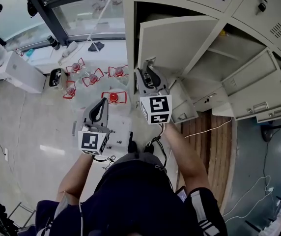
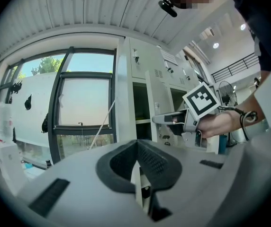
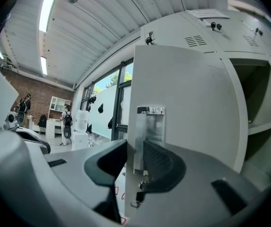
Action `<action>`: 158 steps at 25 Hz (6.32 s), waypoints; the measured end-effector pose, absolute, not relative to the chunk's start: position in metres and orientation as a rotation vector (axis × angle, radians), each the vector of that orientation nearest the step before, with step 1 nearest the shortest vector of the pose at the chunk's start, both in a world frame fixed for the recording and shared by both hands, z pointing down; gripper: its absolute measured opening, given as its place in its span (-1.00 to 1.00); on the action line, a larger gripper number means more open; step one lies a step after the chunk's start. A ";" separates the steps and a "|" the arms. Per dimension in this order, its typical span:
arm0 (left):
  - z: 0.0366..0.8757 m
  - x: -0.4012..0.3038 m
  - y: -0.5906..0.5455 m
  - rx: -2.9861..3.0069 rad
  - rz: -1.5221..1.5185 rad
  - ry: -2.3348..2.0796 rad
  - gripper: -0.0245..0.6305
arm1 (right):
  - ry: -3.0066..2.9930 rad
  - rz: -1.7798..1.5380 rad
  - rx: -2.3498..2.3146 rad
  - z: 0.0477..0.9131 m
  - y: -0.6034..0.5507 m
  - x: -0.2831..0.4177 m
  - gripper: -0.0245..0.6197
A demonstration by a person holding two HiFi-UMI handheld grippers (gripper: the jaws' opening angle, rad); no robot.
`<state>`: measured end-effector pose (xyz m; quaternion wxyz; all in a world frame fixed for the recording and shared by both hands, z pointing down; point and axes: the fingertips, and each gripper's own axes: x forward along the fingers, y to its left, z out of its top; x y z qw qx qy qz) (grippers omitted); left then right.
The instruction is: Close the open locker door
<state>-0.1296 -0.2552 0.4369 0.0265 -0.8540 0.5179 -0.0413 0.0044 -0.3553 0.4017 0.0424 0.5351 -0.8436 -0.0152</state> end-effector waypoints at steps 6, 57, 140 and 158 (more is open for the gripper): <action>0.435 -0.133 -0.268 -2.616 -0.129 1.643 -0.92 | -2.558 -0.039 1.654 0.402 -0.374 0.000 -0.60; 0.445 -0.158 -0.311 -2.588 -0.167 1.686 -0.92 | -2.696 0.192 1.543 0.402 -0.438 -0.007 -0.72; 0.456 -0.179 -0.316 -2.575 -0.188 1.755 -0.92 | -2.221 -0.209 1.922 0.403 -0.449 0.004 -0.91; 0.442 -0.171 -0.313 -2.573 -0.147 1.744 -0.92 | -2.461 -0.180 1.778 0.395 -0.428 -0.002 -0.92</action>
